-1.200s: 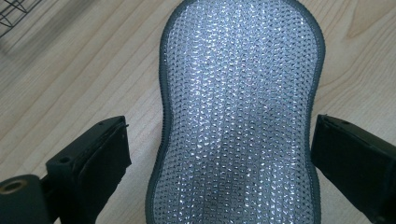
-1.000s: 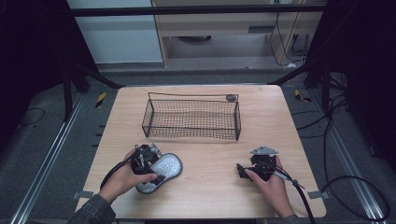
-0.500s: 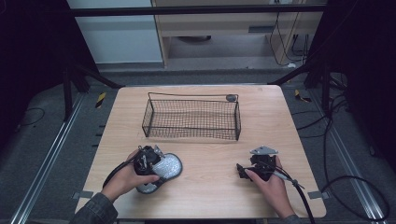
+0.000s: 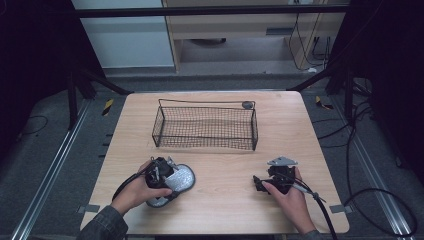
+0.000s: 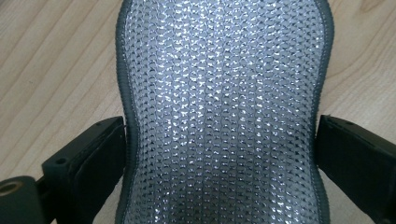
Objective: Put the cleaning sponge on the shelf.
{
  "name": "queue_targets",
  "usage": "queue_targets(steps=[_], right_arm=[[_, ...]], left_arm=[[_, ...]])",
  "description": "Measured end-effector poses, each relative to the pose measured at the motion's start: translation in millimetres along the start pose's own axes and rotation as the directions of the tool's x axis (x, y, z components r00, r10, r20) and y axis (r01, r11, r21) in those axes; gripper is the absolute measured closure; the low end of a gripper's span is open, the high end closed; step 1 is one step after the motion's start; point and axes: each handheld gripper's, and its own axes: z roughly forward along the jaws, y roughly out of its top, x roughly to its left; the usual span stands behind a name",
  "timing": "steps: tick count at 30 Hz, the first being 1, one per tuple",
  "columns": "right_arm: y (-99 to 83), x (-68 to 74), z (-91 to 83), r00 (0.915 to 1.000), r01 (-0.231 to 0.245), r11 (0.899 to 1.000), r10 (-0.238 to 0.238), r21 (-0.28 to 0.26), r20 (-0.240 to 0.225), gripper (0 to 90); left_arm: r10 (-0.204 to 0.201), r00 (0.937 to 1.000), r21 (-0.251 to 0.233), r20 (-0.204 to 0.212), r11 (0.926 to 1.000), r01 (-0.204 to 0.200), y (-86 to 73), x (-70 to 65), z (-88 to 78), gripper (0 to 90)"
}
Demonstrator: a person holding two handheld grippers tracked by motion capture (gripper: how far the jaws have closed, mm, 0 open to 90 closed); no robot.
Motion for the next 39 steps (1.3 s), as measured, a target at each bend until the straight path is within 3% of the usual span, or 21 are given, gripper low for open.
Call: queue_targets(steps=[18,39], right_arm=[[0.0,0.3,0.0,1.0000,0.005,1.000,-0.005,0.001,-0.003,0.4],[0.0,0.5,0.0,1.0000,0.005,1.000,-0.005,0.002,-0.004,0.4]], left_arm=[[-0.017,0.9999,-0.011,0.002,0.9998,0.017,2.7,8.4,5.3,2.3],[0.029,0.9995,-0.019,-0.015,0.9994,-0.029,4.6,6.9,-5.1,11.1]])
